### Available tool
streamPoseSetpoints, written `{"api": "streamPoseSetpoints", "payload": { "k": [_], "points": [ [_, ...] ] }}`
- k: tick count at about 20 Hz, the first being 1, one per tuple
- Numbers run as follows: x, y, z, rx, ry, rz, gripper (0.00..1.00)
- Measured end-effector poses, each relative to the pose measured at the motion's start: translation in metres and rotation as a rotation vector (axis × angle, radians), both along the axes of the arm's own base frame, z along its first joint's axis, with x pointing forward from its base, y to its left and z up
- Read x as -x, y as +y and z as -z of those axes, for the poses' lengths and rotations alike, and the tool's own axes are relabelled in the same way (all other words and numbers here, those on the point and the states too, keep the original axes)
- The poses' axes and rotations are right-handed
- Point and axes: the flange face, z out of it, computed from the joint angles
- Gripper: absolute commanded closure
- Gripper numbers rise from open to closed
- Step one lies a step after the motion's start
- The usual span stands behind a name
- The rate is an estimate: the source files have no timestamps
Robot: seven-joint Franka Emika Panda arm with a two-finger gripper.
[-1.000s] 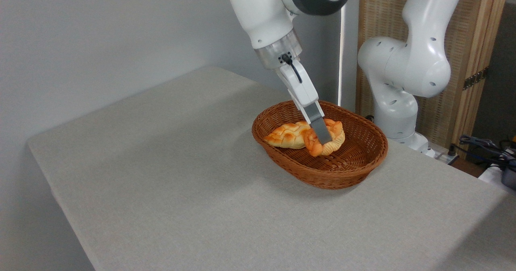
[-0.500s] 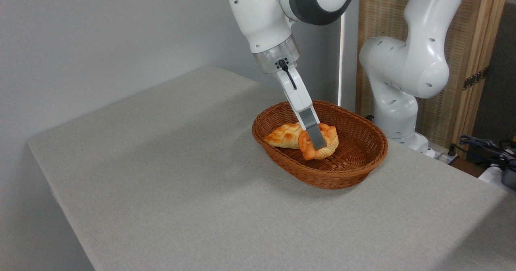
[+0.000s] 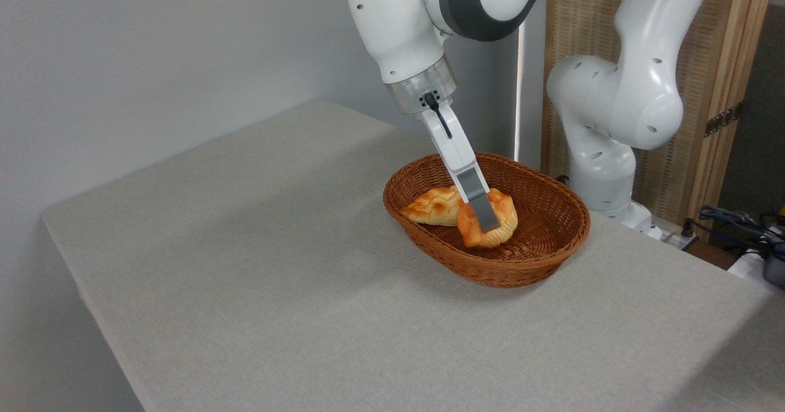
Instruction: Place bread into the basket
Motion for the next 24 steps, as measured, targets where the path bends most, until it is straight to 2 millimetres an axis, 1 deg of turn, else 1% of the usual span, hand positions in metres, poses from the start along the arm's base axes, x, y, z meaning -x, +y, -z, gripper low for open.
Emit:
{"api": "streamPoseSetpoints", "payload": {
  "k": [5,7,8,11,14,16,18,21,23,24],
  "points": [
    [0.000,0.000,0.000,0.034,0.002,-0.019,0.00],
    [-0.006,0.001,-0.010,0.054,-0.028,-0.028,0.00],
    [-0.011,0.003,-0.021,0.076,-0.053,-0.040,0.00],
    [-0.032,0.013,-0.069,0.179,-0.141,-0.106,0.00],
    [-0.059,0.024,-0.119,0.231,-0.233,-0.151,0.00],
    [-0.080,0.032,-0.147,0.245,-0.284,-0.182,0.00],
    [-0.101,0.046,-0.167,0.291,-0.298,-0.248,0.00],
    [-0.131,0.075,-0.187,0.336,-0.290,-0.341,0.00],
    [-0.150,0.083,-0.194,0.335,-0.278,-0.388,0.00],
    [-0.157,0.081,-0.196,0.330,-0.274,-0.411,0.00]
  ]
}}
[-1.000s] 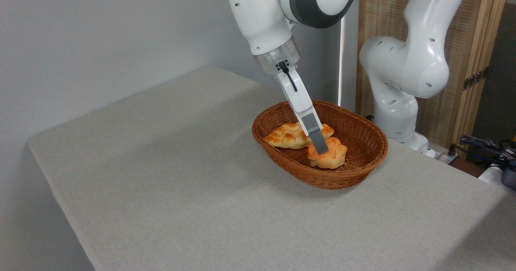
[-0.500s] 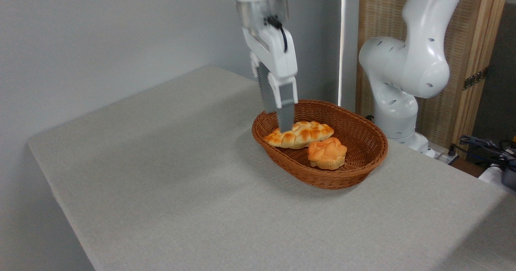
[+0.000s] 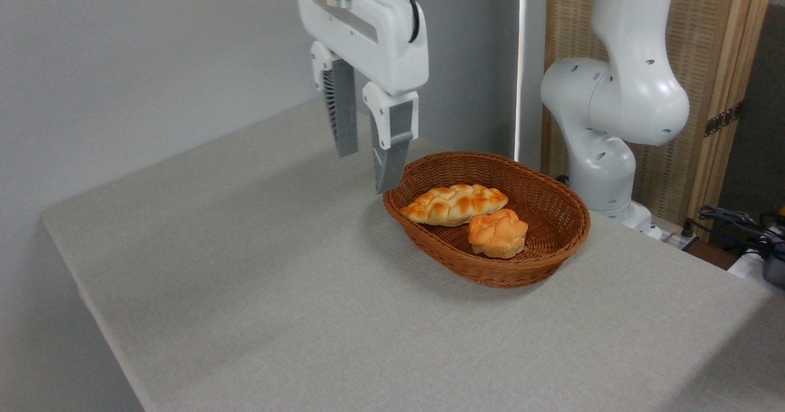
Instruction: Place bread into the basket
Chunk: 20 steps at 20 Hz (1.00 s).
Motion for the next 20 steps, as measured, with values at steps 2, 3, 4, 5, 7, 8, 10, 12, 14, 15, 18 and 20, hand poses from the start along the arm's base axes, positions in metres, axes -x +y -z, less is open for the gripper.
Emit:
{"api": "streamPoseSetpoints", "payload": {
  "k": [2,3,4,5,7,8,10,12,14,15,18,20],
  "points": [
    [-0.013,-0.013,0.001,-0.007,0.014,-0.035,0.00],
    [-0.018,-0.021,0.003,-0.010,0.020,-0.040,0.00],
    [-0.022,-0.028,0.006,-0.011,0.026,-0.042,0.00],
    [-0.026,-0.032,0.007,-0.012,0.029,-0.043,0.00],
    [-0.030,-0.038,0.009,-0.015,0.030,-0.041,0.00],
    [-0.032,-0.040,0.009,-0.026,0.030,-0.046,0.00],
    [-0.035,-0.042,0.009,-0.052,0.030,-0.046,0.00],
    [-0.038,-0.043,0.010,-0.070,0.029,-0.043,0.00],
    [-0.039,-0.042,0.010,-0.079,0.029,-0.043,0.00],
    [-0.039,-0.042,0.010,-0.082,0.028,-0.042,0.00],
    [-0.039,-0.044,0.011,-0.099,0.028,-0.036,0.00],
    [-0.039,-0.045,0.011,-0.117,0.029,-0.032,0.00]
  ]
}}
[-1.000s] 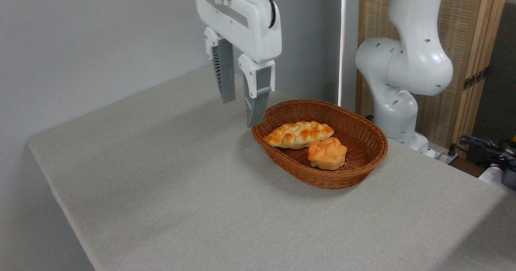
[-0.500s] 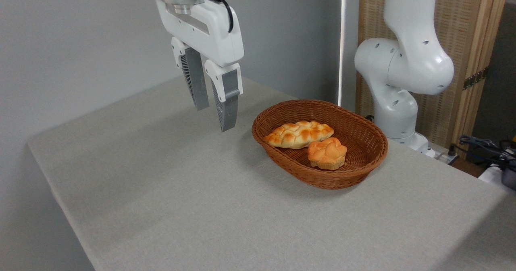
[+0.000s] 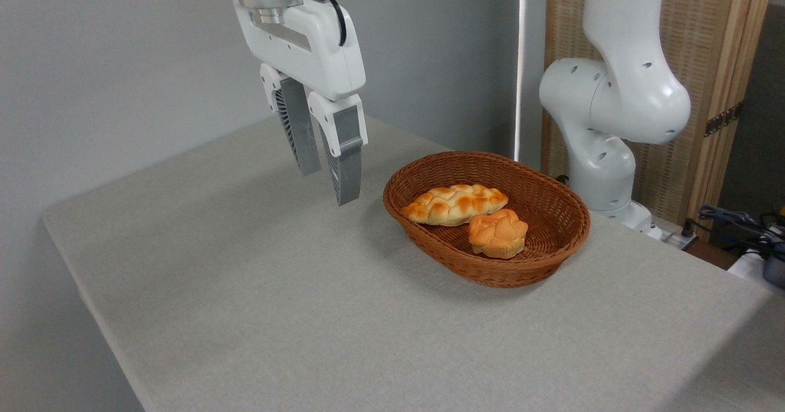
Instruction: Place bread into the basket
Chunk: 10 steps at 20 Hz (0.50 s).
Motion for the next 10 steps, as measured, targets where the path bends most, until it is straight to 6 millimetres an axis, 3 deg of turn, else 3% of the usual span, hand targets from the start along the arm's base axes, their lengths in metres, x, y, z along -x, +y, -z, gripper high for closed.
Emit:
{"api": "streamPoseSetpoints", "payload": {
  "k": [10],
  "points": [
    [-0.0016,-0.0037,0.0033,-0.002,0.006,-0.065,0.00]
  ]
}}
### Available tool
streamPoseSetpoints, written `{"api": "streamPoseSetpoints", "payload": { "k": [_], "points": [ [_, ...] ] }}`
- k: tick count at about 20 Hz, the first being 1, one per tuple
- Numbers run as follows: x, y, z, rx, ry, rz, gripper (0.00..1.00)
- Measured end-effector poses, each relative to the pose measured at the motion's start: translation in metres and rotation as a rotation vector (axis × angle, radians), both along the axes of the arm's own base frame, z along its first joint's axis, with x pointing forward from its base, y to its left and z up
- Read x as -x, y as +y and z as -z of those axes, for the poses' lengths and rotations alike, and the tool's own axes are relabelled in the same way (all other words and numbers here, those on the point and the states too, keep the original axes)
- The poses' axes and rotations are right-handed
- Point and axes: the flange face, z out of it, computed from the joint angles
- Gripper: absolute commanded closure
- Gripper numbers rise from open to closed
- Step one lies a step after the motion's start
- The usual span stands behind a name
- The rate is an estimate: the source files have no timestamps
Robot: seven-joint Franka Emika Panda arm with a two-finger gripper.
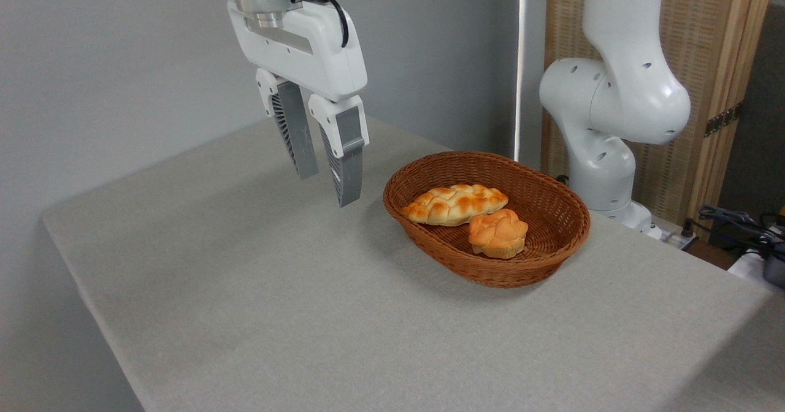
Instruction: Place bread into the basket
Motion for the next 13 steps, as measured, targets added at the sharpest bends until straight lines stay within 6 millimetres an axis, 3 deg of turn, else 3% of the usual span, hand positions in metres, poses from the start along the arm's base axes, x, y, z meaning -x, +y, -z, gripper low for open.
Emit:
{"api": "streamPoseSetpoints", "payload": {
  "k": [13],
  "points": [
    [0.0000,-0.0009,0.0000,0.030,0.001,-0.009,0.00]
  ]
}}
